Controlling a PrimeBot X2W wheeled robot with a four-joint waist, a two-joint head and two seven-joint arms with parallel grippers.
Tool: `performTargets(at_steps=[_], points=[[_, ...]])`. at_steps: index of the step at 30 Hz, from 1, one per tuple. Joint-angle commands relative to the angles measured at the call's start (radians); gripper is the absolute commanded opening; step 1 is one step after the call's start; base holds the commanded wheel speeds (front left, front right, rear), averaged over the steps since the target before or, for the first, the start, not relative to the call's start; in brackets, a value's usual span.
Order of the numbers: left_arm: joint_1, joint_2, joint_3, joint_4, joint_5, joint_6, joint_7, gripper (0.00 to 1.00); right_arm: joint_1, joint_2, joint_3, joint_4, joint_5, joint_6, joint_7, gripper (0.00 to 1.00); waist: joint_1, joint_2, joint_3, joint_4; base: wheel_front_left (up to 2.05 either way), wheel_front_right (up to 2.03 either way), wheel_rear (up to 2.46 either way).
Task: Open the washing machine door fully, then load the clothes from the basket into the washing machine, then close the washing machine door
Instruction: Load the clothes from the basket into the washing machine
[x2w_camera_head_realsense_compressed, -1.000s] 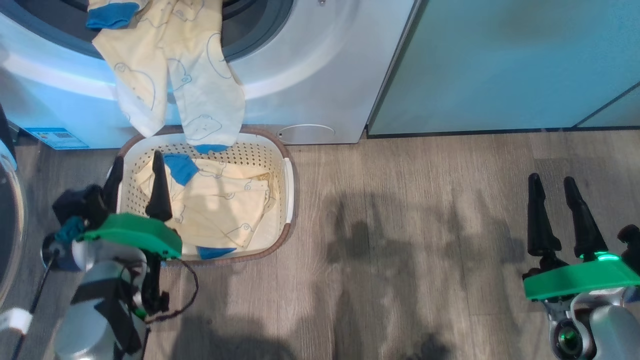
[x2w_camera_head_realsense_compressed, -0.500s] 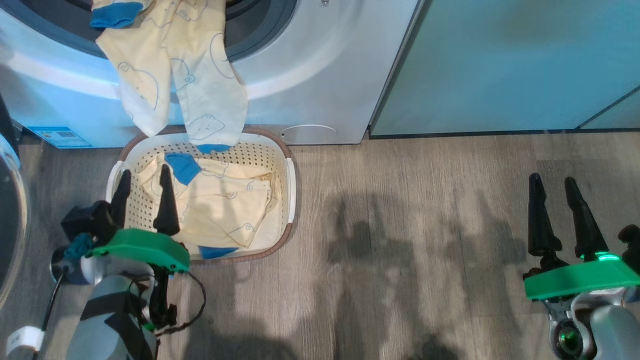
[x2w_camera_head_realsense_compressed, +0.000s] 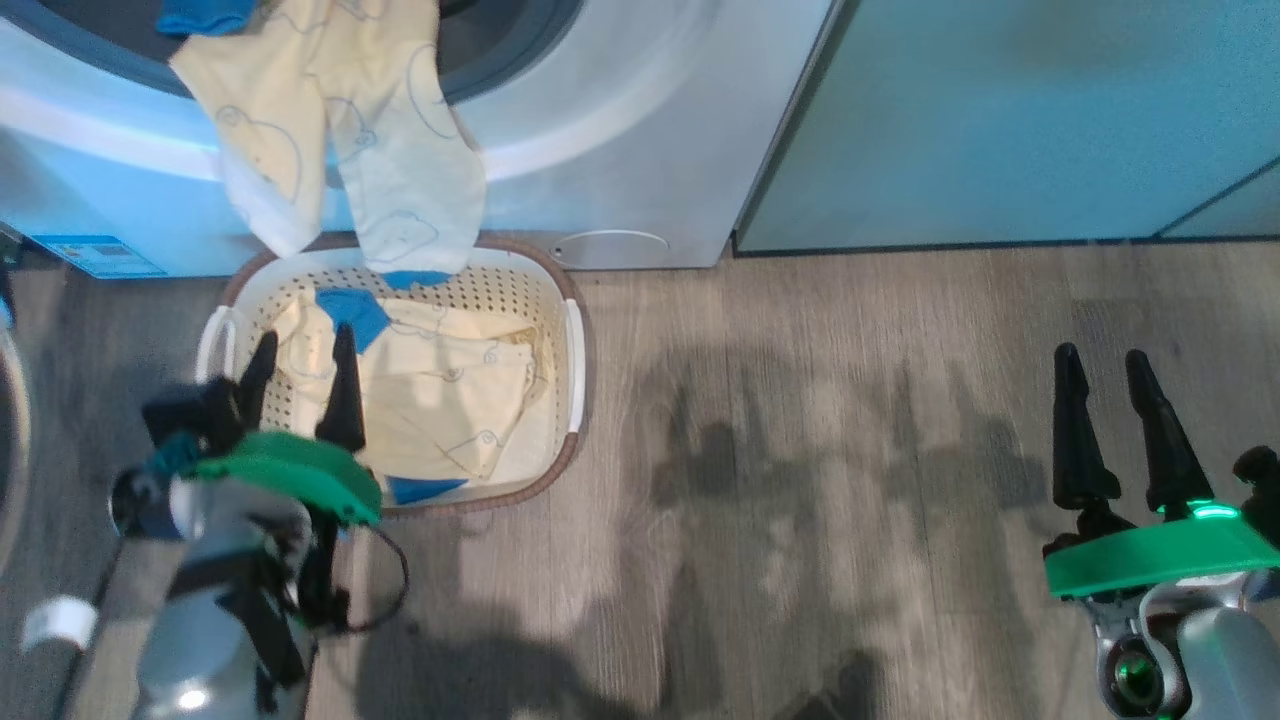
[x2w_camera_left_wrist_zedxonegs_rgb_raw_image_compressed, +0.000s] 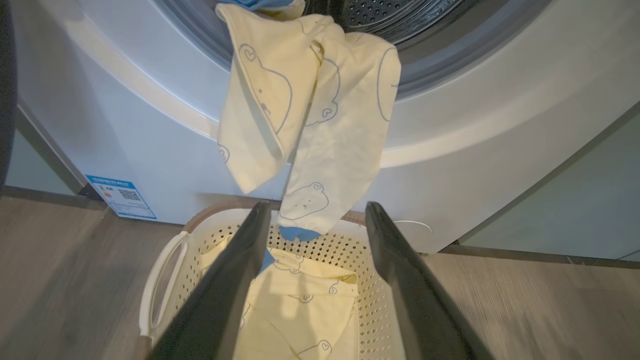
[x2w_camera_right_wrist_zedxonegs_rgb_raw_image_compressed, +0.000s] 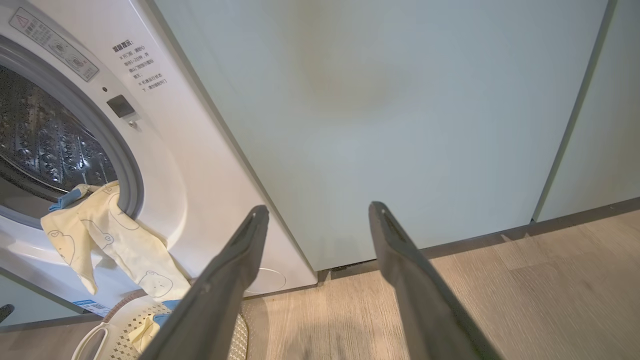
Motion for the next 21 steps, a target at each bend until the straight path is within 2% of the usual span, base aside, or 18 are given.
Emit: performTargets(at_steps=[1, 10, 21], points=[[-0.071, 0.050, 0.032, 0.010, 0.006, -0.008, -0.005, 1.00, -0.016, -0.021, 0.023, -0.036, 0.004, 0.000, -0.007, 1.00, 0.0000, 0.0000, 0.021, -0.013, 0.00, 0.00, 0.00], [-0.241, 0.123, 0.022, 0.191, 0.009, -0.016, -0.005, 1.00, -0.039, -0.023, 0.027, -0.044, 0.005, 0.000, -0.007, 1.00, 0.0000, 0.0000, 0.086, -0.051, 0.00, 0.00, 0.00], [-0.425, 0.205, -0.060, 0.348, 0.021, -0.023, -0.005, 1.00, -0.062, -0.022, 0.021, -0.054, 0.001, 0.000, -0.007, 1.00, 0.0000, 0.0000, 0.168, -0.069, 0.00, 0.00, 0.00]])
